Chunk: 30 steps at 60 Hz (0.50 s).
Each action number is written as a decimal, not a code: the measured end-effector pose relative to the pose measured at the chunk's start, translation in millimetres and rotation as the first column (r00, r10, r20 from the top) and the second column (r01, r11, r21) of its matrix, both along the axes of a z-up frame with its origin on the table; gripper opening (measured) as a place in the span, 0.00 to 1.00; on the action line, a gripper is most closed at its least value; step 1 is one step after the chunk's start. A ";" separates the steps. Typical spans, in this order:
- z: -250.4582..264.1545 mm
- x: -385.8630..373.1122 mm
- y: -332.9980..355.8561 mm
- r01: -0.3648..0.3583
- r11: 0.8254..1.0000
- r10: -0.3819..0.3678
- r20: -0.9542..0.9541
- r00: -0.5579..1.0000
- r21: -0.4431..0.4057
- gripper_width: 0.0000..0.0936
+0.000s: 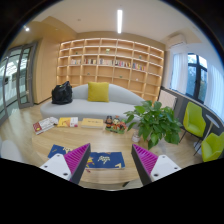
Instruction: Fold towel
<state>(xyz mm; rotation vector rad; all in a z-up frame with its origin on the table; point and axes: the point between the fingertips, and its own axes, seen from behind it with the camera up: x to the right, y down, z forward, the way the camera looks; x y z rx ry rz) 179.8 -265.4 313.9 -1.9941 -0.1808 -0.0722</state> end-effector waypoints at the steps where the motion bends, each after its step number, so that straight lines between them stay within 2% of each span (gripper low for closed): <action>1: -0.6 0.2 -0.2 0.001 1.000 -0.001 0.001 1.000 -0.002 0.91; 7: -8.1 -1.3 -2.6 0.003 1.000 -0.003 0.012 1.000 -0.017 0.91; 15: -43.3 -6.0 -1.3 0.001 0.998 0.000 0.015 1.000 -0.061 0.91; 24: -118.6 -37.3 -8.6 -0.022 0.985 0.023 0.009 1.000 -0.169 0.91; 30: -174.5 -81.1 -16.5 -0.071 0.970 0.066 -0.031 0.997 -0.233 0.91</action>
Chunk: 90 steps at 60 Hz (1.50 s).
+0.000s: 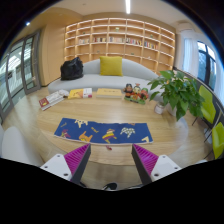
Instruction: Fold towel
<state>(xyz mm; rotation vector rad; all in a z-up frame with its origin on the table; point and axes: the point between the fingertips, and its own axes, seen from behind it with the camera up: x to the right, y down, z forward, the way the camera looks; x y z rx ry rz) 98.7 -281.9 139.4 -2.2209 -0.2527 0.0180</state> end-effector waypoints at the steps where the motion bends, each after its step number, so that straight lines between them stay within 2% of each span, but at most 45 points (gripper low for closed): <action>1: -8.4 -8.6 -1.8 -0.009 1.000 0.009 -0.008 1.000 -0.013 0.91; 9: -53.9 -93.5 1.2 -0.084 0.995 0.080 -0.074 0.994 -0.053 0.91; 23: -88.1 -233.1 43.9 -0.170 0.985 0.161 -0.170 0.972 -0.038 0.92; 31: -115.1 -277.0 83.2 -0.153 0.988 0.147 -0.139 0.979 -0.035 0.92; 43: -155.8 -293.1 131.3 -0.058 0.997 0.053 -0.079 0.995 -0.060 0.91; 44: -154.8 -292.6 135.2 -0.050 0.998 0.047 -0.069 0.996 -0.043 0.90; 49: -155.6 -293.2 147.5 -0.043 0.999 0.042 -0.041 0.998 -0.008 0.81; 52: -157.0 -296.7 148.5 -0.054 0.999 0.054 -0.040 0.998 0.003 0.68; 56: -156.8 -307.4 150.2 -0.092 0.996 0.093 -0.032 0.995 0.017 0.37; 59: -155.6 -304.2 153.7 -0.087 0.995 0.087 -0.001 0.996 0.038 0.10; 60: -154.8 -301.2 155.8 -0.080 0.996 0.079 0.018 0.997 0.047 0.05; 68: -153.5 -301.3 154.8 -0.075 0.996 0.071 0.071 0.995 0.053 0.03; 73: -151.8 -310.1 153.0 -0.069 0.998 0.069 -0.005 0.998 0.000 0.01; 78: -131.7 -334.6 141.6 -0.110 0.993 0.104 -0.140 0.985 -0.034 0.01; 84: -72.3 -348.1 138.3 -0.155 0.987 0.158 -0.260 0.952 0.032 0.01; 90: -4.9 -337.7 141.6 -0.171 0.979 0.200 -0.355 0.913 0.111 0.01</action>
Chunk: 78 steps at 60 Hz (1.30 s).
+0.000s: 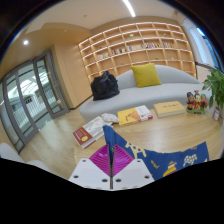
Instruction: Fold towel
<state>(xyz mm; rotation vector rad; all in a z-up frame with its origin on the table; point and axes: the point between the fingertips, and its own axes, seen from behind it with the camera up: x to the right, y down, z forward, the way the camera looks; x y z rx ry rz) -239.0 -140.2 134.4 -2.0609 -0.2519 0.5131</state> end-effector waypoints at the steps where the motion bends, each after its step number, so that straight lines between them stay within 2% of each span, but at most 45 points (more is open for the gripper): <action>1: 8.6 6.2 1.8 -0.001 1.000 0.001 -0.011 1.000 0.010 0.01; 6: 36.9 52.8 20.0 0.033 0.998 -0.031 -0.029 0.999 0.054 0.02; 10: 34.3 107.6 38.7 0.089 0.994 -0.091 0.015 0.996 0.067 0.02; 19: -16.6 234.3 65.9 0.213 0.977 -0.214 0.130 0.968 0.022 0.03; 24: -46.2 279.1 68.1 0.251 0.968 -0.243 0.188 0.952 -0.017 0.06; 26: -59.5 296.7 71.3 0.259 0.966 -0.250 0.199 0.948 -0.022 0.12; 28: -70.2 311.8 71.2 0.269 0.962 -0.255 0.216 0.942 -0.035 0.24; 32: -86.6 343.9 69.8 0.303 0.951 -0.280 0.256 0.925 -0.056 0.62; 34: -88.0 359.4 69.0 0.324 0.945 -0.299 0.272 0.915 -0.048 0.75; 43: -66.0 400.1 50.2 0.379 0.925 -0.362 0.314 0.878 0.006 0.91; 50: -34.8 404.4 23.7 0.388 0.921 -0.380 0.320 0.868 0.041 0.91; 67: 34.6 383.9 -55.9 0.339 0.936 -0.351 0.318 0.881 0.095 0.91; 78: 47.7 371.1 -99.7 0.304 0.949 -0.315 0.310 0.897 0.086 0.91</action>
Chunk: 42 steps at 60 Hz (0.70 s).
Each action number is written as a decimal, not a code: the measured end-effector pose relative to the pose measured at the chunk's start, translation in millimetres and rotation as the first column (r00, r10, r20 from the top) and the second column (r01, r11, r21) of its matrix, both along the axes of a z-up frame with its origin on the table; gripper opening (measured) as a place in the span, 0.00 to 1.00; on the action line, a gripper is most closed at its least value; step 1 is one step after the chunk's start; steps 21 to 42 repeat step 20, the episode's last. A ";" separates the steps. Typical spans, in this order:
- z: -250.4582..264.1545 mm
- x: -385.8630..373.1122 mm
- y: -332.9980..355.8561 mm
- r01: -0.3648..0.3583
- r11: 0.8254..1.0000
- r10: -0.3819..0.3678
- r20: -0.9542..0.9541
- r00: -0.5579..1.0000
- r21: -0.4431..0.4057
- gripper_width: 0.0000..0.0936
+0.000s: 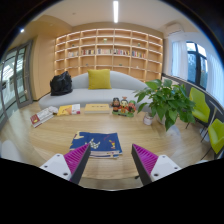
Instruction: Fold towel
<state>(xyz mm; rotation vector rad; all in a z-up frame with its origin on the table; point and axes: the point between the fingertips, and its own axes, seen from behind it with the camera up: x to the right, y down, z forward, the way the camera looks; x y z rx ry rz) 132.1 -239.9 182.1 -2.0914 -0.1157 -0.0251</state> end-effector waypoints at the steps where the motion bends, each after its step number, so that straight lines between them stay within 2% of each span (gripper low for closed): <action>1: 0.9 -0.5 -3.0 -0.003 1.000 0.003 0.002 1.000 0.001 0.91; 10: 4.7 -3.6 -24.6 -0.028 1.000 0.028 0.006 1.000 0.000 0.91; 42: 11.5 0.8 -31.8 -0.025 1.000 0.025 0.026 0.999 0.016 0.92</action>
